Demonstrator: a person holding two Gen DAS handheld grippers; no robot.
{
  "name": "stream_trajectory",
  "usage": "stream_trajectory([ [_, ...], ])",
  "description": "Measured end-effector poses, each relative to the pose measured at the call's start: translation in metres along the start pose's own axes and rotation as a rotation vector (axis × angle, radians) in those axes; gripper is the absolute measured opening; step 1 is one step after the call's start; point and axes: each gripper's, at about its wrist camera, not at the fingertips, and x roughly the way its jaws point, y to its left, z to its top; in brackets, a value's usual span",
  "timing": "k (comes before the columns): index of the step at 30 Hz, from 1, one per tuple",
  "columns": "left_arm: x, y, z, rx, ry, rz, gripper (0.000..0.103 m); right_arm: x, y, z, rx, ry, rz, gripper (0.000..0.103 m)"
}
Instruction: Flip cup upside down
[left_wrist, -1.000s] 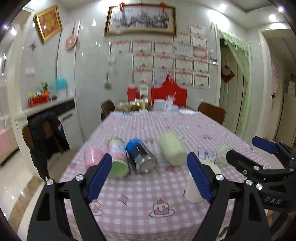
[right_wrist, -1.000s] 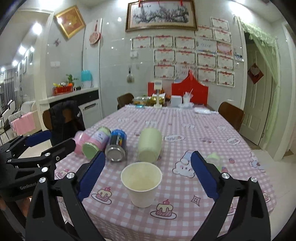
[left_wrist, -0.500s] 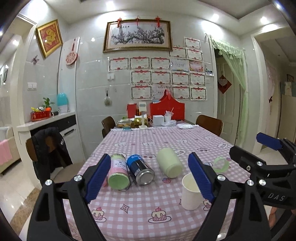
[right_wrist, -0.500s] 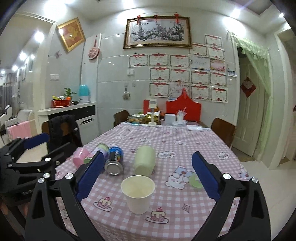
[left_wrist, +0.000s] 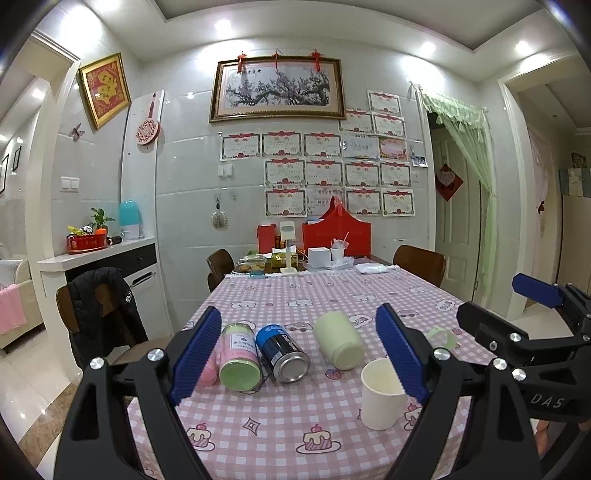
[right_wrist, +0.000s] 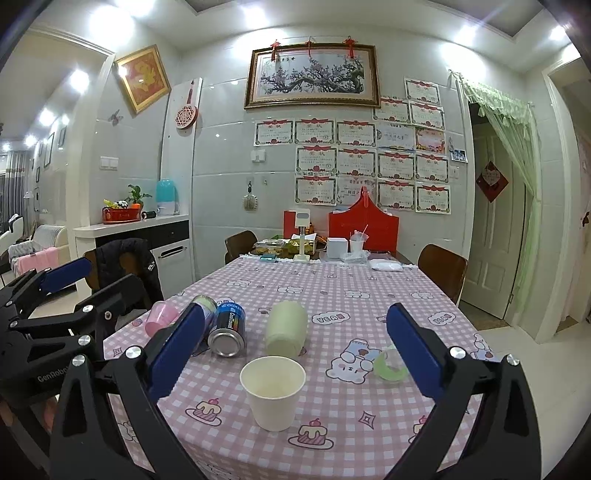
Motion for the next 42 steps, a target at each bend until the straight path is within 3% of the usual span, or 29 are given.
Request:
stream_trajectory([
  [12, -0.004, -0.002, 0.0, 0.02, -0.026, 0.039, 0.084, 0.0, 0.001, -0.001, 0.0, -0.001, 0.0, 0.095],
  [42, -0.009, 0.002, 0.008, 0.01, -0.056, 0.054, 0.085, 0.0, 0.009, -0.004, -0.009, -0.009, 0.0, 0.095],
])
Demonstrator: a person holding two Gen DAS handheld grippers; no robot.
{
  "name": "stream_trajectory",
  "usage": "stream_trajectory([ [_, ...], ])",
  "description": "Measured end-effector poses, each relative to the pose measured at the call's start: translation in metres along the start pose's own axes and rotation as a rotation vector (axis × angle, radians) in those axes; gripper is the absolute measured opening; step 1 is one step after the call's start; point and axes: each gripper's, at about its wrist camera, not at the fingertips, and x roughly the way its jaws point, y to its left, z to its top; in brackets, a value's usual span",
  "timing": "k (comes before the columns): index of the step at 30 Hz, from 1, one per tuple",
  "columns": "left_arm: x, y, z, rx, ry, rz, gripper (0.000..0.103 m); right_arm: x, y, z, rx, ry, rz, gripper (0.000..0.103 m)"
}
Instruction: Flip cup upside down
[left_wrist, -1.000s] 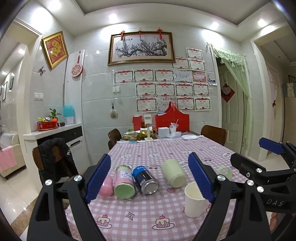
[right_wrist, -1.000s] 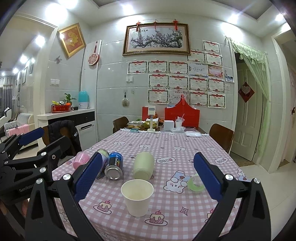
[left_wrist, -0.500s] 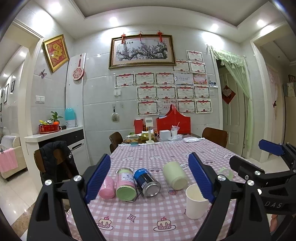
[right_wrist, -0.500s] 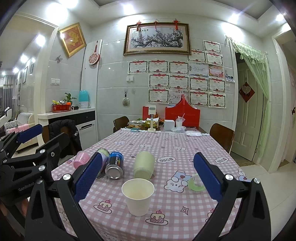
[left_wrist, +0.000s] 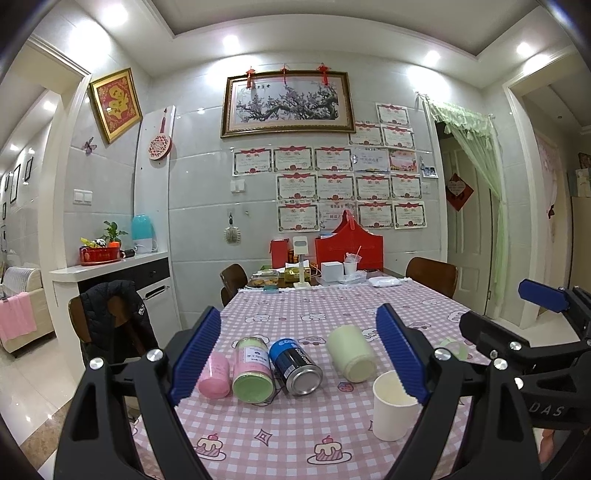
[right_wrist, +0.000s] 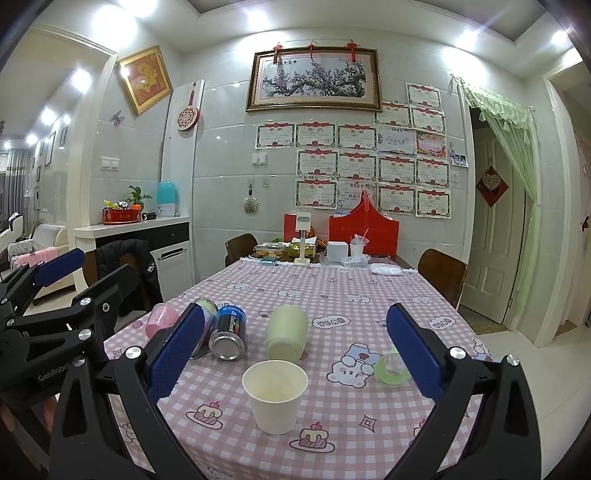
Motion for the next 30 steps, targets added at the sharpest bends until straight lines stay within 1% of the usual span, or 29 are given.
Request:
stream_trajectory([
  [14, 0.001, 0.0017, -0.001, 0.0, -0.009, 0.011, 0.085, 0.0003, 0.0005, 0.0007, -0.001, 0.002, 0.0, 0.095],
  [19, 0.0036, 0.0035, -0.0021, -0.015, -0.011, -0.003, 0.085, 0.0007, 0.0016, 0.001, -0.001, 0.0, -0.002, 0.095],
  [30, 0.0049, 0.0021, -0.0045, -0.002, -0.009, 0.01, 0.085, 0.0019, 0.0008, 0.0018, 0.0, 0.007, 0.001, 0.095],
])
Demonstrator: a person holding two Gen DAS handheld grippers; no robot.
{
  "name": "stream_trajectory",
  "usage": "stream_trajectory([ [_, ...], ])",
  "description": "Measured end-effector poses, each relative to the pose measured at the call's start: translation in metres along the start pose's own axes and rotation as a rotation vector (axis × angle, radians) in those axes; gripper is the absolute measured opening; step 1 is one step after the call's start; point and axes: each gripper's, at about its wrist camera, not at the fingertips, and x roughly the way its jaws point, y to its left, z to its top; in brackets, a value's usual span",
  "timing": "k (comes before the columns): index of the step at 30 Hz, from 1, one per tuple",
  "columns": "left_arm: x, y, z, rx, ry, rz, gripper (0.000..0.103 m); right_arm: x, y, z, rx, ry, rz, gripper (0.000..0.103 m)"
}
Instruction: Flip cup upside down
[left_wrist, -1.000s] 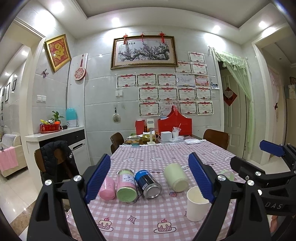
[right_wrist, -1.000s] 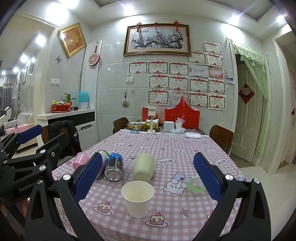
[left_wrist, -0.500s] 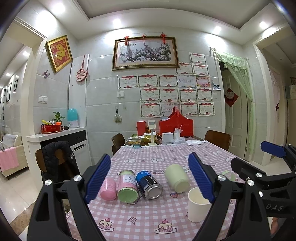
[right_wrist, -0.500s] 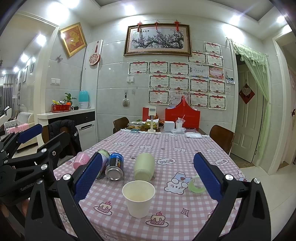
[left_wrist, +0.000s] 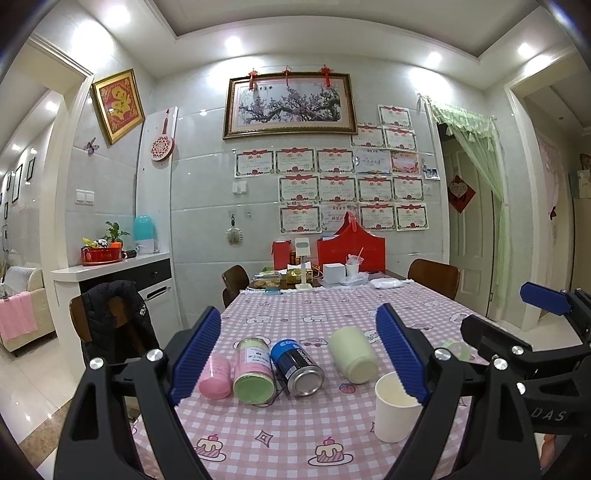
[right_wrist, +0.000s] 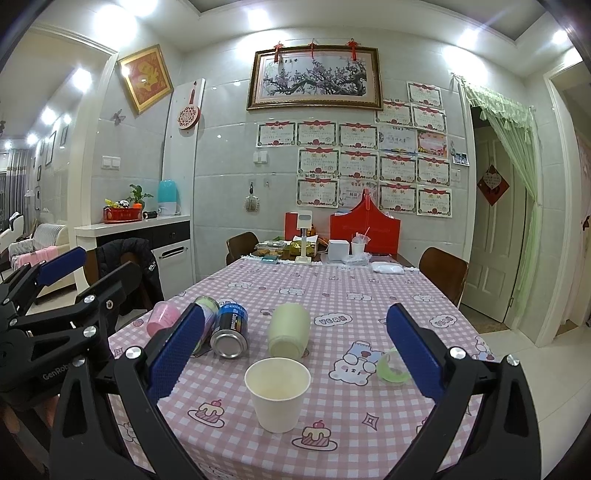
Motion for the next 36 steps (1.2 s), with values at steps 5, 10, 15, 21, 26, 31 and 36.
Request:
stream_trajectory([
  [5, 0.0007, 0.0007, -0.0008, 0.001, 0.001, 0.001, 0.085, 0.0, 0.0001, -0.0001, 0.0, 0.0, 0.0, 0.095],
  [10, 0.0011, 0.0005, -0.0018, 0.001, 0.004, 0.001, 0.085, 0.0008, -0.0007, -0.0001, 0.001, 0.001, 0.0, 0.095],
  [15, 0.0009, 0.0, -0.003, 0.001, 0.005, 0.001, 0.085, 0.0007, -0.0009, 0.0001, 0.0, 0.001, 0.0, 0.095],
  [21, 0.001, -0.0002, -0.0038, 0.001, 0.004, 0.0, 0.085, 0.0012, -0.002, -0.0006, 0.001, -0.001, 0.0, 0.095],
  [26, 0.0012, 0.0003, -0.0042, 0.001, 0.004, 0.0, 0.085, 0.0018, -0.0024, -0.0021, 0.002, 0.002, 0.001, 0.095],
  [31, 0.0023, -0.0006, -0.0057, 0.002, 0.006, 0.0, 0.085, 0.0028, -0.0024, -0.0043, 0.002, 0.005, 0.0, 0.095],
  [36, 0.0033, -0.0006, -0.0075, 0.003, 0.008, 0.001, 0.085, 0.0037, -0.0028, -0.0062, 0.003, 0.008, -0.001, 0.095],
])
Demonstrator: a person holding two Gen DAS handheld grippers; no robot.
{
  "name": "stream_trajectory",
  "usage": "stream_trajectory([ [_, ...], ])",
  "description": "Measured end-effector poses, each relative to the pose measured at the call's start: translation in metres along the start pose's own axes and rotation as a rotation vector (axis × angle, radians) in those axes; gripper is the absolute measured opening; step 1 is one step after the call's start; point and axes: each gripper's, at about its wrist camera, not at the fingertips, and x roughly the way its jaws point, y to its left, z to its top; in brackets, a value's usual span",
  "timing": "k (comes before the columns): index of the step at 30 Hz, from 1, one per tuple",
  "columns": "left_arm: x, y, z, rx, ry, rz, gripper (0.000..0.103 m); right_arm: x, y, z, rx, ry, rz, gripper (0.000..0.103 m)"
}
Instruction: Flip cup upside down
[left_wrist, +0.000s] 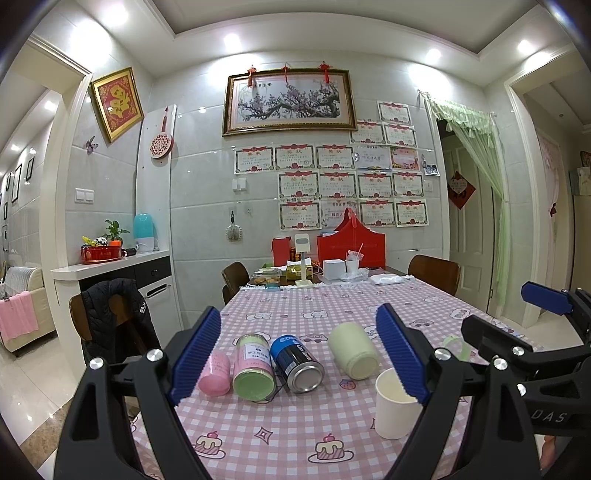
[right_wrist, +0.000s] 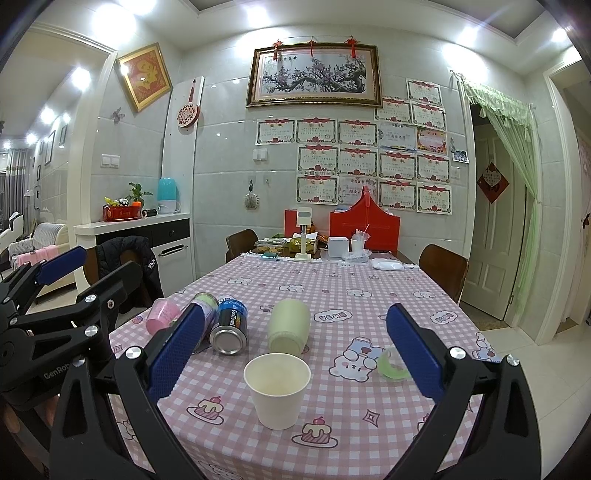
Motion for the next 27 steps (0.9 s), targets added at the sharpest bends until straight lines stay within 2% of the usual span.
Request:
stream_trajectory([
  [27, 0.006, -0.005, -0.009, 0.009, 0.011, 0.001, 0.085, 0.002, -0.006, -0.004, 0.004, 0.015, -0.006, 0.095],
])
